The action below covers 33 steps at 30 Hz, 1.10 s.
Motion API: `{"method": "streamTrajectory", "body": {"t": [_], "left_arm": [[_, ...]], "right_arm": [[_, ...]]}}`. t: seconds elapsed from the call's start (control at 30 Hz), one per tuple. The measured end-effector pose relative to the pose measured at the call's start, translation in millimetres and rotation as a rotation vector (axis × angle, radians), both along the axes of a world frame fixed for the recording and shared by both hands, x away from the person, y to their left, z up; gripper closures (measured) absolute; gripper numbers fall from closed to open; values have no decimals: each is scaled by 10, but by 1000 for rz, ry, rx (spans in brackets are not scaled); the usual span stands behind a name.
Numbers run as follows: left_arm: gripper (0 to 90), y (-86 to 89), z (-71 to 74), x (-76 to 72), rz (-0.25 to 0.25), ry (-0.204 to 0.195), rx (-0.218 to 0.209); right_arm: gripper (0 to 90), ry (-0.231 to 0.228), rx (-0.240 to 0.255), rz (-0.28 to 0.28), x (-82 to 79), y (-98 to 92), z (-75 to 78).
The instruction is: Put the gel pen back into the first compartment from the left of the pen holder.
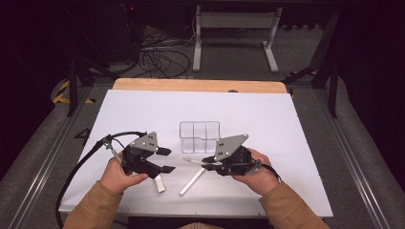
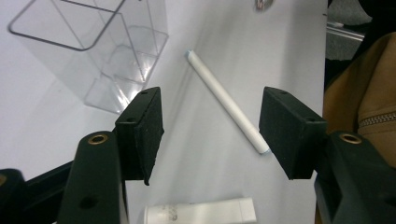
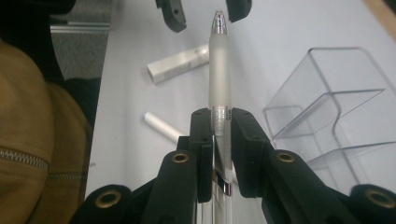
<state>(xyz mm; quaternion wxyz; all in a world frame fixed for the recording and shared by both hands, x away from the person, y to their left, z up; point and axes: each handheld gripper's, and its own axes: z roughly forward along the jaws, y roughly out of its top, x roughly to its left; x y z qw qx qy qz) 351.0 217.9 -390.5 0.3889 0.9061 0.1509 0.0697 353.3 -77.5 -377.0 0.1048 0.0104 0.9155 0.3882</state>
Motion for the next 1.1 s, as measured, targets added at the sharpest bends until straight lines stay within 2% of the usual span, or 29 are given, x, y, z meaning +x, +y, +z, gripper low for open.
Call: {"method": "streamTrajectory", "body": {"t": [0.17, 0.37, 0.57, 0.67, 0.87, 1.1], "left_arm": [[387, 123, -13, -51, 30, -21, -39], [382, 236, -88, -87, 59, -13, -91], [369, 273, -127, -117, 66, -19, -114], [362, 286, -142, -119, 66, -27, -103], [363, 311, -148, -129, 75, -27, -110], [366, 303, -168, -127, 74, -15, -99]], "right_arm": [[796, -7, 64, -18, 36, -8, 86], [795, 4, 148, -41, 100, -12, 178], [795, 16, 238, -72, 167, -5, 261], [795, 28, 292, -92, 215, 6, 290], [795, 53, 391, -134, 329, 48, 306], [795, 70, 499, -169, 449, 110, 285]]}}
